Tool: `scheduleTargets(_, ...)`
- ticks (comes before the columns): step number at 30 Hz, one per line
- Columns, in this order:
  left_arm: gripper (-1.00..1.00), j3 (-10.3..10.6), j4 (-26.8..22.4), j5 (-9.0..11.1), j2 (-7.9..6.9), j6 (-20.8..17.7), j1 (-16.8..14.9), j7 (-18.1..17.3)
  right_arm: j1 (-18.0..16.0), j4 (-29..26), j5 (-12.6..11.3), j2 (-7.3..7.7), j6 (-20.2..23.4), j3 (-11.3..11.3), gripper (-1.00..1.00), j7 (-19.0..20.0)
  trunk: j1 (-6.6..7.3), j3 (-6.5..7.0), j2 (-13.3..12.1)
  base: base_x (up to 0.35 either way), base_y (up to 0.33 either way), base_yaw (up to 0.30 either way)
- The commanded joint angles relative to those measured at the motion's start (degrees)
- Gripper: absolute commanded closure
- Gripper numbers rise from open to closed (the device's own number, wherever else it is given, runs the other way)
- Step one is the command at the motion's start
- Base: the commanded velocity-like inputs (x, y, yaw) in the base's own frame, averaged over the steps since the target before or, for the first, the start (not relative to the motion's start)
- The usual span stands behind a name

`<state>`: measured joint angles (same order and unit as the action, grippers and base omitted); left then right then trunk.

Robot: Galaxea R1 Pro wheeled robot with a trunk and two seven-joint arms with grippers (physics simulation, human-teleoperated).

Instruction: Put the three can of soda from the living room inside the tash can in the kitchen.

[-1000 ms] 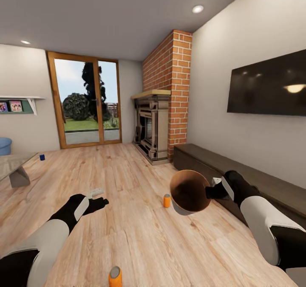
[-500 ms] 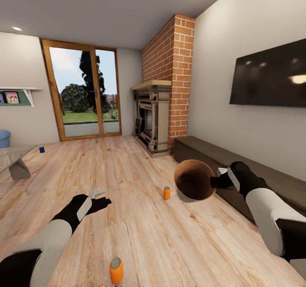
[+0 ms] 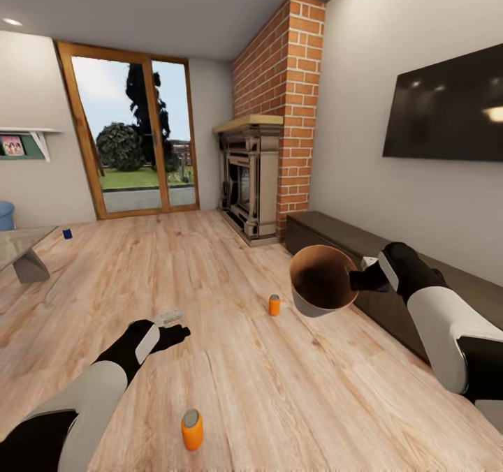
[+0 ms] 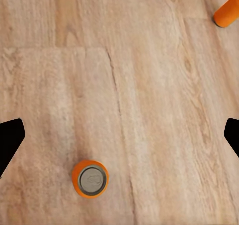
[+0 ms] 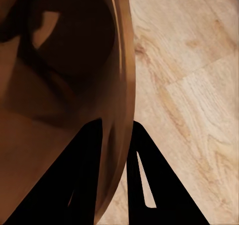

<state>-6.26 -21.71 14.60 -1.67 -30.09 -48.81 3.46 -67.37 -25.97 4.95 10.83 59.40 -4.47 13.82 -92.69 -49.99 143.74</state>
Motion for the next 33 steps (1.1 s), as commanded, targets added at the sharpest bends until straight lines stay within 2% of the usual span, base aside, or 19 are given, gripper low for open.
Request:
scheduleTargets(1, -1.0, 0.0, 0.0, 0.0, 0.07, 0.0, 0.0, 0.0, -0.3, 0.0, -2.0, 0.01, 0.2, -0.2, 1.0, 0.3, -0.01, -0.22, 0.0, 0.0, 0.0, 0.0)
scheduleTargets(9, -1.0, 0.0, 0.0, 0.0, 0.31, 0.0, 0.0, 0.0, -1.6, -0.1, -2.0, 0.06, 0.6, -0.2, 1.0, 0.0, -0.22, -1.99, 0.1, 0.0, 0.0, 0.0)
scheduleTargets(12, -1.0, 1.0, 0.0, 0.0, 0.36, 0.1, 0.0, 0.1, -2.1, -0.1, -2.1, 0.06, 0.6, -0.2, 1.0, 0.0, -0.3, -2.65, 0.2, 0.0, 0.0, 0.0)
scheduleTargets(19, -1.0, 1.6, 0.0, 0.0, 0.6, 0.7, 0.0, 0.4, -2.2, -0.1, -2.1, 0.01, 0.6, -0.1, 1.0, -0.1, -0.48, -4.21, 0.3, 0.0, 0.0, 0.0)
scheduleTargets(23, -1.0, 1.7, 0.0, 0.0, 0.68, 0.8, 0.0, 0.4, -2.2, -0.1, -2.1, -0.02, 0.6, 1.7, 1.0, 0.0, -0.58, -5.09, 0.3, 0.0, 0.0, 0.0)
scheduleTargets(33, -1.0, 1.7, 0.0, 0.0, 0.7, 0.8, 0.1, 0.4, -2.2, -0.1, -2.1, -0.11, 0.6, 2.6, 1.0, -0.1, -0.84, -7.31, 0.5, 0.0, 0.0, 0.0)
